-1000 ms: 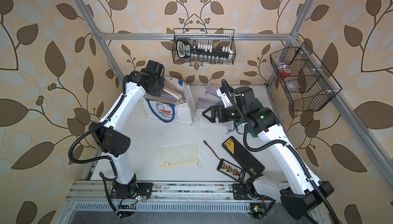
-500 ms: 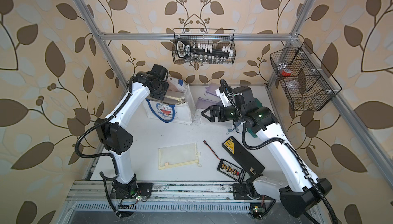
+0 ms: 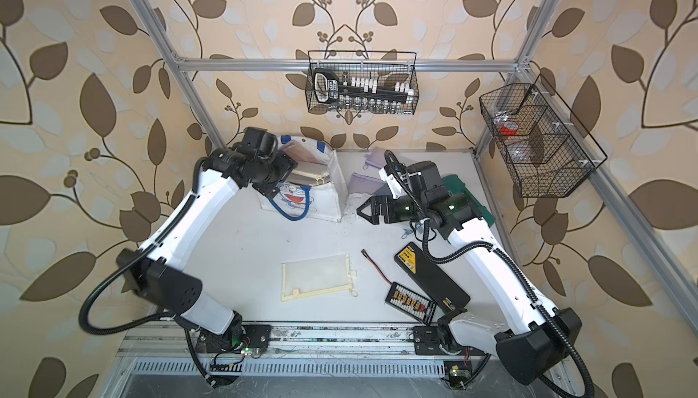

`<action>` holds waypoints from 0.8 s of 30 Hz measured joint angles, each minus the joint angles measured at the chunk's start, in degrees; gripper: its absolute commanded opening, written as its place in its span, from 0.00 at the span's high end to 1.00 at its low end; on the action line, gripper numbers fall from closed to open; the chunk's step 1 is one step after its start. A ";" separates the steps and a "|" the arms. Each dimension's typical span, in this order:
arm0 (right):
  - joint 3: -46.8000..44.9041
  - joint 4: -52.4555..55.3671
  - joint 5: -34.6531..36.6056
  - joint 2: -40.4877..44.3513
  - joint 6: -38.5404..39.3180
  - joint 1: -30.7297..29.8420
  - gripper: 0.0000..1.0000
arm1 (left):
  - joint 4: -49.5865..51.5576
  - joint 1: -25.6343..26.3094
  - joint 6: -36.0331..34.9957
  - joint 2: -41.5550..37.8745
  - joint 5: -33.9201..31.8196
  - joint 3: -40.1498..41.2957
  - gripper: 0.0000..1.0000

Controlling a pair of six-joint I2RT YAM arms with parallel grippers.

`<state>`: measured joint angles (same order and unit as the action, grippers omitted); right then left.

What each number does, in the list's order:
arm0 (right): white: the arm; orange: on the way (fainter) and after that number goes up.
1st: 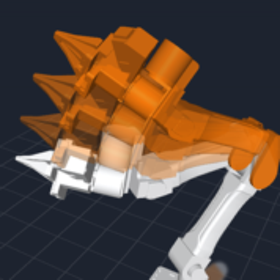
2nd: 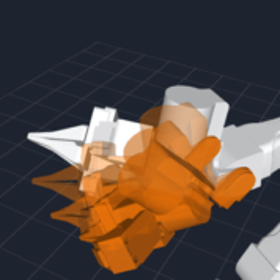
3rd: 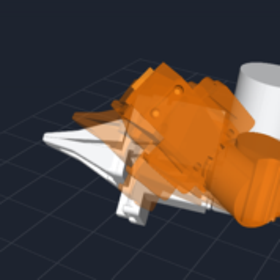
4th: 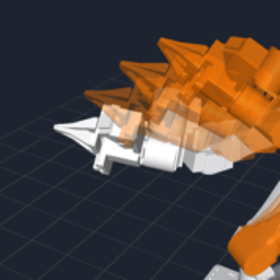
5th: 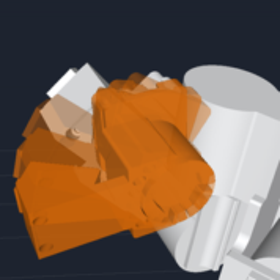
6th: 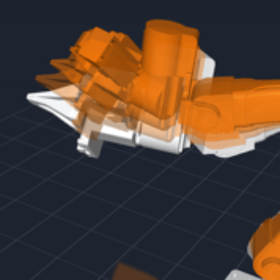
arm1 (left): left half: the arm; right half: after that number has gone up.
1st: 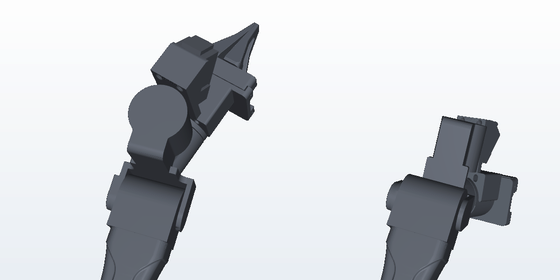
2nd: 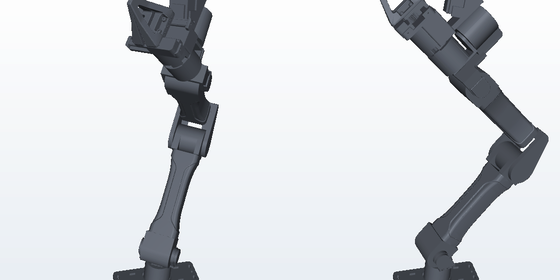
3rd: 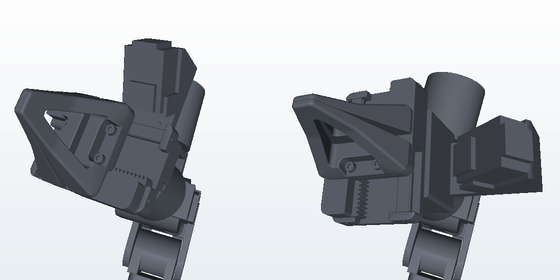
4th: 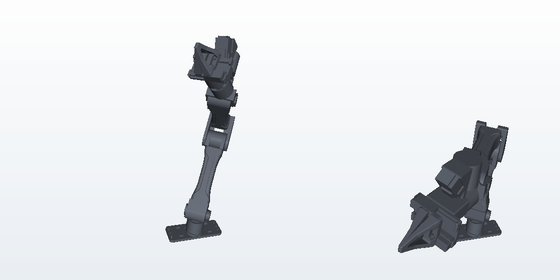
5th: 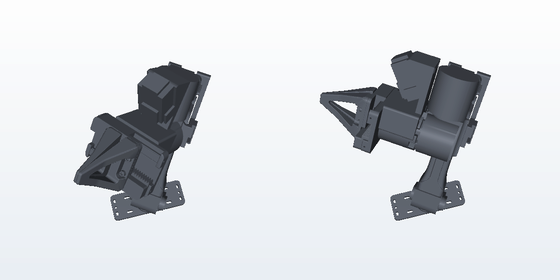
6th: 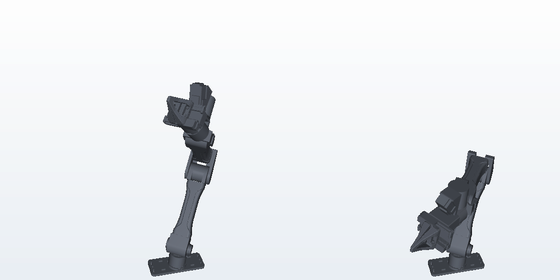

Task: Put the pencil pouch into the canvas bag
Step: Place the pencil pouch in the canvas bag, then pick up the pencil pouch from the center of the board.

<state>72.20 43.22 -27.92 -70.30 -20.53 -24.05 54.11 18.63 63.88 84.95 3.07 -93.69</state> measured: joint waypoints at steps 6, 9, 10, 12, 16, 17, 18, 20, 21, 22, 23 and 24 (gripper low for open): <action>-4.02 -2.99 -0.70 -5.66 1.53 -6.03 0.01 | -4.96 1.33 -5.99 -18.97 11.17 16.39 0.07; -6.93 -7.17 -2.78 -8.59 2.47 -9.40 0.01 | -6.36 4.63 -6.82 -27.74 13.90 27.87 0.06; -7.32 -8.09 -3.23 -10.08 2.84 -10.47 0.01 | -6.71 5.75 -6.47 -30.62 14.91 32.35 0.05; -7.41 -10.29 -3.74 -13.44 3.67 -12.28 0.02 | -7.87 7.74 -4.57 -35.74 16.26 41.03 0.05; -7.39 -15.28 -5.29 -20.92 4.57 -15.52 0.03 | -10.49 12.26 1.92 -44.59 16.85 56.54 0.05; -7.39 -16.65 -5.73 -22.88 4.57 -16.13 0.04 | -10.71 13.29 3.39 -46.27 16.85 59.23 0.05; -7.39 -17.68 -6.03 -24.52 4.57 -16.52 0.04 | -10.82 13.92 4.50 -47.32 16.87 61.00 0.05; -7.39 -20.39 -6.78 -28.33 4.39 -17.31 0.05 | -11.50 14.86 7.02 -49.24 17.00 64.30 0.05; -7.39 -21.40 -7.04 -29.90 4.24 -17.57 0.06 | -12.07 15.15 7.89 -49.77 17.09 65.33 0.05; -7.39 -22.36 -7.19 -31.34 4.02 -17.81 0.06 | -12.94 15.19 8.83 -50.18 17.14 66.58 0.05; -7.39 -23.37 -7.32 -32.72 3.67 -17.94 0.07 | -13.99 15.21 9.94 -50.36 17.31 67.73 0.05; -7.39 -24.20 -7.43 -33.77 3.39 -18.05 0.06 | -14.91 15.26 10.75 -50.31 17.42 68.67 0.05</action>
<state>64.82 19.03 -35.35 -104.07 -17.15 -42.11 39.20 33.89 74.63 34.63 20.49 -25.02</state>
